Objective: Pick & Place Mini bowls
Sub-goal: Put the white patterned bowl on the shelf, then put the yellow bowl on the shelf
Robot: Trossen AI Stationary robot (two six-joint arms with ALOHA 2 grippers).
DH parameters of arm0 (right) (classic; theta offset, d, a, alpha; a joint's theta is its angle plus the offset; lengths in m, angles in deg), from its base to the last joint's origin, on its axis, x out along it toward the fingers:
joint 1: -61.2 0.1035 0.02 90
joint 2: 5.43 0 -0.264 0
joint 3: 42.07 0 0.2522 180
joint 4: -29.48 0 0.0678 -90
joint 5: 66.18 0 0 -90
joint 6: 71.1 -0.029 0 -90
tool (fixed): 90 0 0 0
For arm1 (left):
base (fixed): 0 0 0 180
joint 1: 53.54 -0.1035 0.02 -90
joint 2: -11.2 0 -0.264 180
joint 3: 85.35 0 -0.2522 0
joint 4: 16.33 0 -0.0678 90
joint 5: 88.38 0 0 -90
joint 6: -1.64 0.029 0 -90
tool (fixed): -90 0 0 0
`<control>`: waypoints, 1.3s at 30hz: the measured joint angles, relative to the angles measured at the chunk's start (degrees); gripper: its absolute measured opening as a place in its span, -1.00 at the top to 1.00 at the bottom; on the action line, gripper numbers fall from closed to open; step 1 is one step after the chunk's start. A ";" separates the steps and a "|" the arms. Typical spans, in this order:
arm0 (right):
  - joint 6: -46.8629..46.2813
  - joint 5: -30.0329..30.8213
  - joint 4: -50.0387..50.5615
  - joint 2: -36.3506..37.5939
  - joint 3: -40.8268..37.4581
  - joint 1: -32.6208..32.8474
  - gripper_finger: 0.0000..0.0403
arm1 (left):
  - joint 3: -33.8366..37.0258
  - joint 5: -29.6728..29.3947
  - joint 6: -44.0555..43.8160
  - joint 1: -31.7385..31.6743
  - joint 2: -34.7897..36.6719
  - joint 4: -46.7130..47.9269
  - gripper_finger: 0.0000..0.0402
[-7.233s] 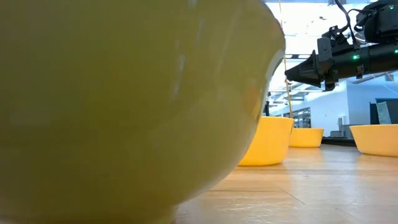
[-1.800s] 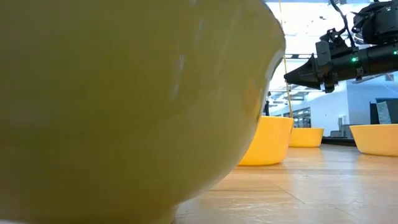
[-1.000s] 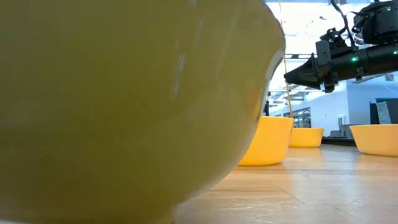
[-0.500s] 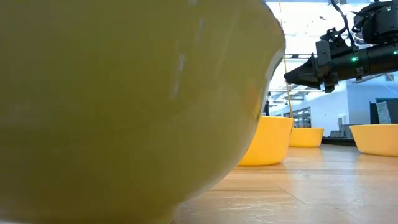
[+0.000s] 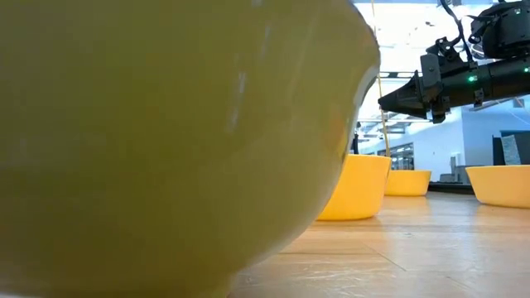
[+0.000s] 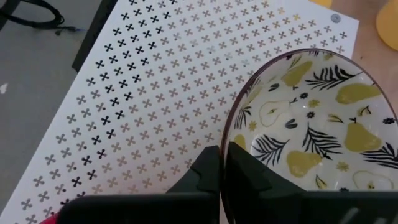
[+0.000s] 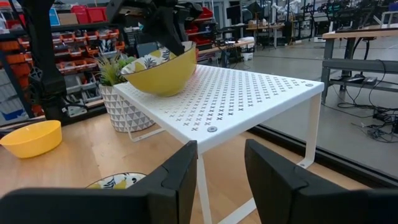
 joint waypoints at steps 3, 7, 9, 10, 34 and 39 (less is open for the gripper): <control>0.00 -0.01 0.00 0.00 0.01 -0.01 0.39 | 0.00 -0.22 -0.65 0.00 0.00 0.14 0.88; 0.00 0.00 0.00 0.00 0.01 0.00 0.39 | 0.11 -0.93 -1.52 0.11 -0.07 0.32 0.64; 0.01 0.00 0.00 0.00 0.00 -0.02 0.39 | 0.11 -0.99 -1.57 0.13 -0.07 0.32 0.53; 0.01 -0.01 0.00 0.00 0.00 -0.01 0.39 | 0.11 -0.99 -1.70 0.15 -0.07 0.30 0.48; 0.00 -0.01 0.00 0.00 0.00 -0.02 0.39 | -8.07 7.58 -7.17 9.99 8.56 12.14 0.19; 0.00 -0.01 0.01 0.00 0.00 -0.01 0.39 | -8.00 6.79 -6.50 18.69 9.64 29.62 0.25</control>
